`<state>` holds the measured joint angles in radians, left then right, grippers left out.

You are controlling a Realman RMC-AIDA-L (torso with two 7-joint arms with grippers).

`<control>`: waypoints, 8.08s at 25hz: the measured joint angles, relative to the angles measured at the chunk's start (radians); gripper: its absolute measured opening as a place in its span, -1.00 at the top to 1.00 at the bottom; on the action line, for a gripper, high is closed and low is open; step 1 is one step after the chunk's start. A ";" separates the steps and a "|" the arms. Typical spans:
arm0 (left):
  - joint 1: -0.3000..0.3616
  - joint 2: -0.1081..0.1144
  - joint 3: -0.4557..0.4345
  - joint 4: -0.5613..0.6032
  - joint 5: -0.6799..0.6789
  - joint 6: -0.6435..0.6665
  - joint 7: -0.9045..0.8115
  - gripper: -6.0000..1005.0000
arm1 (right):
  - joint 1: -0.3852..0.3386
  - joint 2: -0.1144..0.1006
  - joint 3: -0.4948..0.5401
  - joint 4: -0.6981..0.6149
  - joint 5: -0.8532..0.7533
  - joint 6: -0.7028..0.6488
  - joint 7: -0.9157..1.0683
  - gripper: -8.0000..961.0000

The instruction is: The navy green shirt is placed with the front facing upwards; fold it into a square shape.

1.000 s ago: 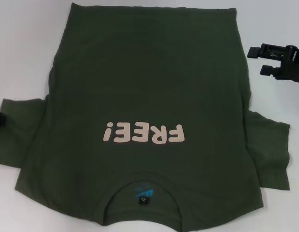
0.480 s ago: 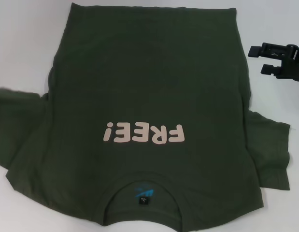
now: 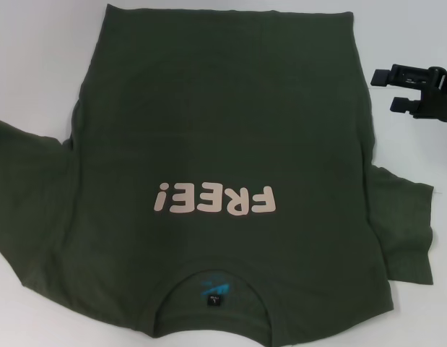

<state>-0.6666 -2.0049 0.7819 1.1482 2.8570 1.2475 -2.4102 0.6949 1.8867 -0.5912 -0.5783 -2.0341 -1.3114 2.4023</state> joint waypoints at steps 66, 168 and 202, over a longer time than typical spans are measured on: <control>0.098 -0.134 -0.015 0.010 -0.568 0.387 0.377 -0.35 | -0.007 0.000 -0.015 -0.033 -0.055 -0.043 -0.149 -0.96; 0.191 -0.158 -0.086 -0.168 -0.743 0.285 0.480 -0.35 | -0.096 0.017 0.034 -0.016 -0.391 -0.070 -0.028 0.87; 0.193 -0.153 -0.178 -0.166 -0.799 0.274 0.402 -0.34 | -0.026 -0.042 0.065 -0.115 -0.426 -0.046 0.128 0.84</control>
<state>-0.4738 -2.1581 0.6043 0.9826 2.0575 1.5212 -2.0079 0.6685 1.8450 -0.5263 -0.6929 -2.4599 -1.3578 2.5302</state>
